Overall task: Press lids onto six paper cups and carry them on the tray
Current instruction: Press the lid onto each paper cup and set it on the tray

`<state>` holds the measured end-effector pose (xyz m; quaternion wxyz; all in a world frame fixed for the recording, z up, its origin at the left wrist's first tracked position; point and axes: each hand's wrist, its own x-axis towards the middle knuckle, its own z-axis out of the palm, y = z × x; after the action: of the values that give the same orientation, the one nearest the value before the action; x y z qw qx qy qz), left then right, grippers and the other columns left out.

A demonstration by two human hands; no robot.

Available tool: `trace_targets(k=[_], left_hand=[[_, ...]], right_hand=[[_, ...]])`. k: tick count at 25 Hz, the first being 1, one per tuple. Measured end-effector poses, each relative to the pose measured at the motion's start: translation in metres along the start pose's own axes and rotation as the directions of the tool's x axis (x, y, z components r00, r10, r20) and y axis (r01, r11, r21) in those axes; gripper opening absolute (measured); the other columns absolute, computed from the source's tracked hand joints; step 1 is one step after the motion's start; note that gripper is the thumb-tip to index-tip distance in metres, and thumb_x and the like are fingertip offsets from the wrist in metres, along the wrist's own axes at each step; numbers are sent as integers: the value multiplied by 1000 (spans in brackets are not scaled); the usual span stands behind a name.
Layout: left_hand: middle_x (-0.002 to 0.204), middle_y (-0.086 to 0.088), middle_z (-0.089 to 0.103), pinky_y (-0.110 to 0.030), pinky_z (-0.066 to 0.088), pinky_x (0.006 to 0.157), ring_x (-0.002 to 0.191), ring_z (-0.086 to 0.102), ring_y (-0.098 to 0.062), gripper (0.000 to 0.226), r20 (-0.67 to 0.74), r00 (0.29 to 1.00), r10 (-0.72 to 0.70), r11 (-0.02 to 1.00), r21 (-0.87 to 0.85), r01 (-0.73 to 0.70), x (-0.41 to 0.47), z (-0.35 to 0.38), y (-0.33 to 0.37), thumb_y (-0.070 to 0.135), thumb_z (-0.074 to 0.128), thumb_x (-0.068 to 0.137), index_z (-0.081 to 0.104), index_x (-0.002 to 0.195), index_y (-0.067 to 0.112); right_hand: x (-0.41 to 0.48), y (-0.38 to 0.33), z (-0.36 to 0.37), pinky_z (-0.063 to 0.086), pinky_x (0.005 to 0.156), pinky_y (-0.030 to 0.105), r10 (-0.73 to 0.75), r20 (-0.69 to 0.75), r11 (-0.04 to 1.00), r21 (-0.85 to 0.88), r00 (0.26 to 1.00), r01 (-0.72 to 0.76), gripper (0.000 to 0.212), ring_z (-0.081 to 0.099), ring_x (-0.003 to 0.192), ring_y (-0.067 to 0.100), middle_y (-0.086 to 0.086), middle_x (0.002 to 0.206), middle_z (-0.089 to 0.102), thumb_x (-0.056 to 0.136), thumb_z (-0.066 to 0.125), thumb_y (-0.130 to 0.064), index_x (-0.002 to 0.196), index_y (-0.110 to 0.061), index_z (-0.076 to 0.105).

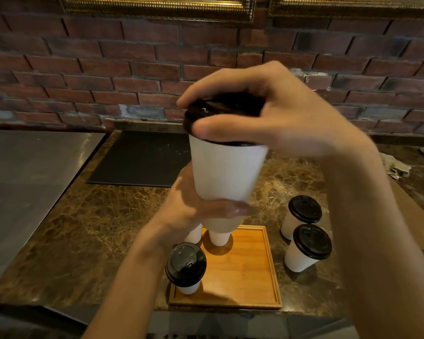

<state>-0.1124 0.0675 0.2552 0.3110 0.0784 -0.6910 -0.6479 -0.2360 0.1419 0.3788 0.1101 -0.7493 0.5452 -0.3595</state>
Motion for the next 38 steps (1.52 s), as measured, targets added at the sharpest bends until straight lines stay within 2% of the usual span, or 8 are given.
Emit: trace_targets(k=[3,7,12,17,22,29,34,38], left_hand=[[102,5,66,-29,57,72,97,65,-15,62,21,1000,15,1000,-15,-15,2,0,1,23,79,52,58,110,30],[91,27,64,-14,52,63,89,62,4,68,-221,975,17,997,75,-1,12,11,-5,40,79,43,52,105,36],[102,9,67,-26,55,75,99,64,-13,62,162,982,-95,992,-61,106,6,-16,-10,20,79,52,62,109,38],[90,21,67,-14,52,60,86,65,1,67,-172,984,-39,998,49,48,12,6,-21,29,83,44,54,104,30],[106,1,68,-33,57,77,101,65,-20,62,218,975,-50,995,-74,68,8,-16,-17,17,79,53,64,110,36],[92,33,63,-9,51,61,89,61,9,60,-186,977,104,973,223,-61,19,-2,-14,40,77,46,52,101,37],[101,11,69,-24,55,73,97,65,-9,58,256,966,-35,993,-97,62,8,-16,-4,24,85,52,65,104,40],[100,8,68,-29,56,72,96,66,-12,58,-12,998,-59,998,-18,58,12,-5,-9,28,82,49,63,101,43]], right_hand=[[0,11,-8,49,76,17,6,-14,984,178,1000,-4,21,62,100,5,-3,109,67,93,59,-20,113,-21,65],[10,14,29,56,76,27,87,-384,959,-218,919,-182,19,63,94,0,-21,94,70,89,60,-47,99,-39,74],[2,28,-6,50,78,20,11,61,971,238,998,-25,24,63,101,6,-1,112,67,93,61,-18,116,-18,66],[7,30,33,56,76,31,105,-356,981,-115,929,-155,15,65,91,2,-18,91,72,89,64,-39,97,-33,76],[4,30,-4,52,90,29,-79,132,966,257,988,43,30,62,111,15,9,119,66,91,63,-11,121,-13,62],[13,18,32,56,71,35,91,-408,966,-187,909,-180,14,65,86,6,-16,84,71,89,62,-41,91,-37,75],[7,20,-4,53,88,29,-50,58,983,179,997,39,18,64,107,12,3,112,70,94,62,-16,111,-17,69],[7,22,9,55,86,27,118,-156,991,86,981,-106,15,65,99,3,-9,99,73,92,63,-26,101,-24,76]])
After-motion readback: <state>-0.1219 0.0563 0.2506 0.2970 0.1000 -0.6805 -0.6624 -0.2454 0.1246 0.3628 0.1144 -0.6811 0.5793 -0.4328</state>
